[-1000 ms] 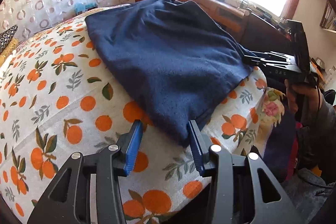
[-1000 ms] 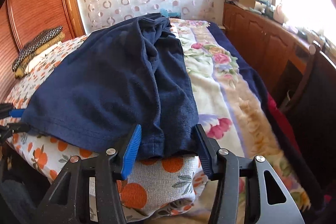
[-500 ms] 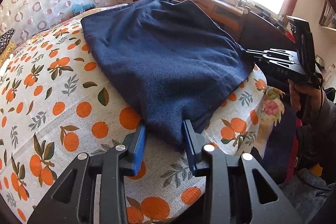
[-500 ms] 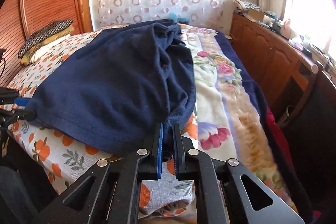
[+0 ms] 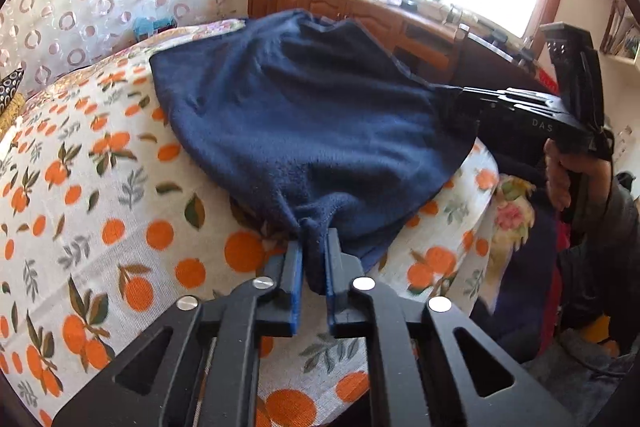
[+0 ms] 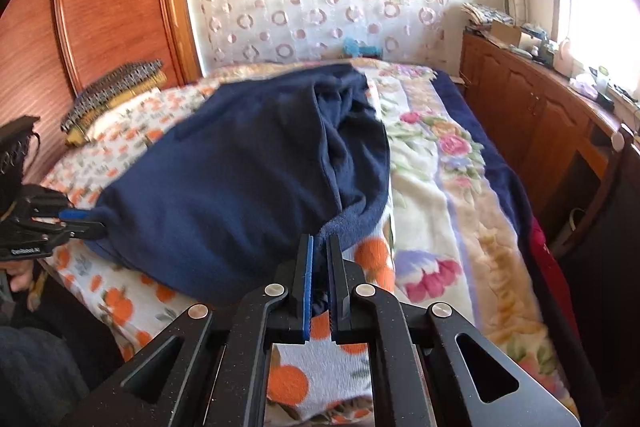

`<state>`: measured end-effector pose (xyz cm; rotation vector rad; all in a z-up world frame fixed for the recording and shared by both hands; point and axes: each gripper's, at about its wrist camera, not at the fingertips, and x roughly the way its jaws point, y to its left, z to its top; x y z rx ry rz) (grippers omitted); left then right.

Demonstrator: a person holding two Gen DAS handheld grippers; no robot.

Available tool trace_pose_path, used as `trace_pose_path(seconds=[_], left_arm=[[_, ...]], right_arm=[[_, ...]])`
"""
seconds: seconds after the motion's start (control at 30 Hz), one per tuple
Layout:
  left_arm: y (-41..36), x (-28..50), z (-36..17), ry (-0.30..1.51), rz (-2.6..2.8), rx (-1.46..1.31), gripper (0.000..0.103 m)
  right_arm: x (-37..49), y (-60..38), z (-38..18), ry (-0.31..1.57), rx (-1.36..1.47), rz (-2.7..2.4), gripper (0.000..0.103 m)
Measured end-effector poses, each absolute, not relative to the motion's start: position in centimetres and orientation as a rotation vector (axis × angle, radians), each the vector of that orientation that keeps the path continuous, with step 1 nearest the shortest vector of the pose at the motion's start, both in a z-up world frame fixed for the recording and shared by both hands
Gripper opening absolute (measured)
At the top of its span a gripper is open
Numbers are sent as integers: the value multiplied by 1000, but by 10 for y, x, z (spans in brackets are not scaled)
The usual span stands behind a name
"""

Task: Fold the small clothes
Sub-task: 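Grasp the folded navy shirt bundle with both tools and lift it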

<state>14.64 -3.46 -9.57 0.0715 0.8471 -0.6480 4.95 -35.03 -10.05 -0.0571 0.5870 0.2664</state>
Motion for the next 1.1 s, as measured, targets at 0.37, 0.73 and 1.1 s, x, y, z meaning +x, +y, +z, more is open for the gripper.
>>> trace_pose_path(seconds=[0.37,0.73,1.1], left_arm=[[-21,202,-27,717,-661,-15,7],[6,359,-14,721,-489,-80,7],[12,403,-51,798,-448,-52,44]], right_arm=[[80,-371,-44,457,-13,336,5],[213,-376,-19,431,-24,293,5],[296,-350,-43,585,-50,242,5]])
